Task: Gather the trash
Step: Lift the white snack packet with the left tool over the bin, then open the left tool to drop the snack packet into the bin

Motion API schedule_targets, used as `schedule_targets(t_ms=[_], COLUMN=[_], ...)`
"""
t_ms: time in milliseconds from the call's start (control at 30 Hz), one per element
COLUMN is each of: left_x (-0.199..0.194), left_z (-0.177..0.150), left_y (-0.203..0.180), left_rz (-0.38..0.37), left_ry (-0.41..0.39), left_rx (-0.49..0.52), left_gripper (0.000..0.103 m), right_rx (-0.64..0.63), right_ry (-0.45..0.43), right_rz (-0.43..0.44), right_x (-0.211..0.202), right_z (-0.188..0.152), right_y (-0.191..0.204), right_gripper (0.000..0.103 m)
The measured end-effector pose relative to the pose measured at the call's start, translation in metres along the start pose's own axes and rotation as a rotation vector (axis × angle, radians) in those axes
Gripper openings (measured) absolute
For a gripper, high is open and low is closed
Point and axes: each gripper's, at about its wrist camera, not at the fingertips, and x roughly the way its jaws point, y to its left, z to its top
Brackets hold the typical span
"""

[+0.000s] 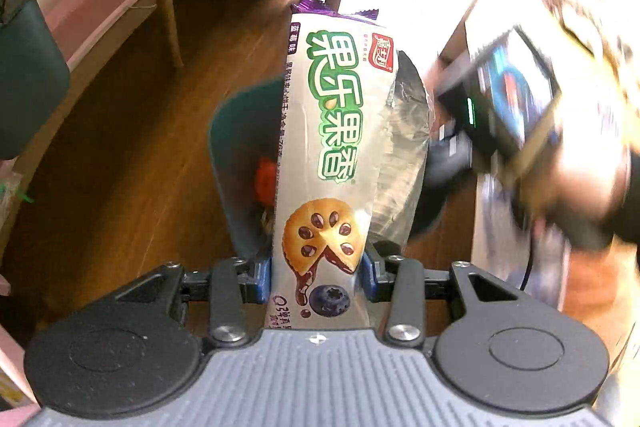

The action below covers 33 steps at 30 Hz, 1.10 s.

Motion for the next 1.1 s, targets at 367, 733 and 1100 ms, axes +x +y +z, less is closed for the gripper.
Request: schedule_targets(t_ms=[367, 733, 1100], left_x=[0.081, 0.172, 0.16], left_z=[0.042, 0.048, 0.051], left_y=[0.014, -0.005, -0.002], left_rz=[-0.041, -0.003, -0.021], left_ry=[0.132, 0.276, 0.218], left_rx=[-0.119, -0.136, -0.11], left_gripper=[0.04, 0.042, 0.069], right_rx=[-0.051, -0.057, -0.03], right_ry=[0.013, 0.017, 0.024], right_rz=[-0.044, -0.05, -0.034], right_x=[0.003, 0.006, 0.007], right_z=[0.0, 0.005, 0.003], right_y=[0.01, 0.015, 0.009], right_gripper=[0.008, 0.008, 0.008])
